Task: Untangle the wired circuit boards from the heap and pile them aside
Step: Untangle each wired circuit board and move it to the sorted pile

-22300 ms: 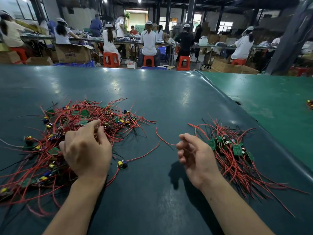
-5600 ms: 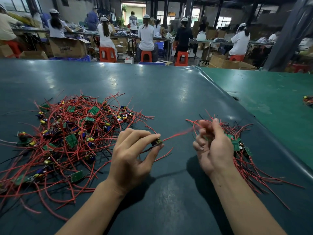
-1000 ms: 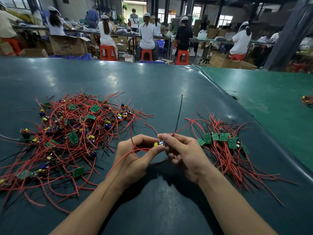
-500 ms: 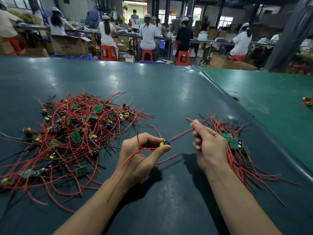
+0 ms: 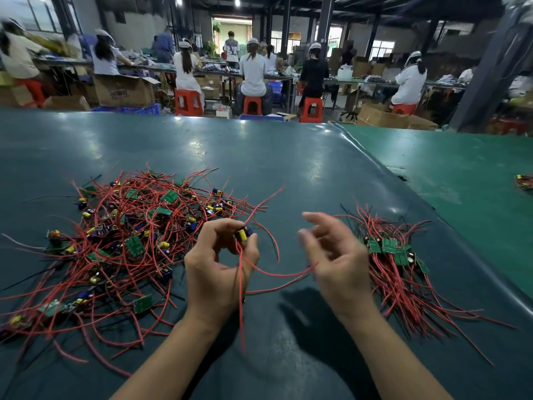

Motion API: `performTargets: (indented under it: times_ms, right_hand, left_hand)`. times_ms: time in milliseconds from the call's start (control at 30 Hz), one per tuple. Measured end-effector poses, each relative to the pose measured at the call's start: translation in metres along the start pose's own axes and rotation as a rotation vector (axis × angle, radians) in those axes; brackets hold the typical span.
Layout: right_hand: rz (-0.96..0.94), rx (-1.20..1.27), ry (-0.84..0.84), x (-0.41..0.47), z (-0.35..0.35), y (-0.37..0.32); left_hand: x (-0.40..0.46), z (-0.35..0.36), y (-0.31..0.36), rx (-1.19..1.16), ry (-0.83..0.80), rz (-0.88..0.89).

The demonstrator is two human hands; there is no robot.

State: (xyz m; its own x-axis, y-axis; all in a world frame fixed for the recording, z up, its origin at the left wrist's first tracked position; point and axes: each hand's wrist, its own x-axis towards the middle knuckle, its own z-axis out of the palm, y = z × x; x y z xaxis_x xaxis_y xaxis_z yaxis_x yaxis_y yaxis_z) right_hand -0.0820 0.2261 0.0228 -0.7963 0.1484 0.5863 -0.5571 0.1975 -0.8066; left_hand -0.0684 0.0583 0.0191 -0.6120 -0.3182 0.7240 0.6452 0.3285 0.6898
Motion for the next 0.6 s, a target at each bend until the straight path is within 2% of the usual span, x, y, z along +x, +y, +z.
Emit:
performTargets:
  times_ms: [67,167,267,400,467,533,600]
  right_hand:
    - [-0.107,-0.074,-0.227,-0.012,0.013,0.002]
    - [-0.121,-0.006,-0.359,-0.020,0.025,0.004]
    - [-0.110,0.072,-0.342,-0.022,0.029,0.002]
    - [-0.113,0.054,-0.271,-0.020,0.029,0.000]
    - [-0.134,0.043,-0.211,-0.018,0.030,-0.002]
    - [-0.040,0.145,-0.186,-0.017,0.030,-0.004]
    - [0.176,0.336,-0.150,-0.013,0.027,-0.009]
  left_hand:
    - [0.000,-0.002,-0.001,0.083,0.007,0.034]
    - [0.001,-0.005,-0.001,0.229,-0.050,0.123]
    - [0.002,-0.005,0.001,0.330,-0.113,0.220]
    - [-0.001,-0.003,-0.002,0.499,-0.147,0.319]
    - [-0.001,-0.001,-0.002,0.506,-0.159,0.336]
    - [-0.002,0.002,-0.001,0.454,-0.216,0.339]
    - [-0.003,0.003,-0.001,0.410,-0.274,0.336]
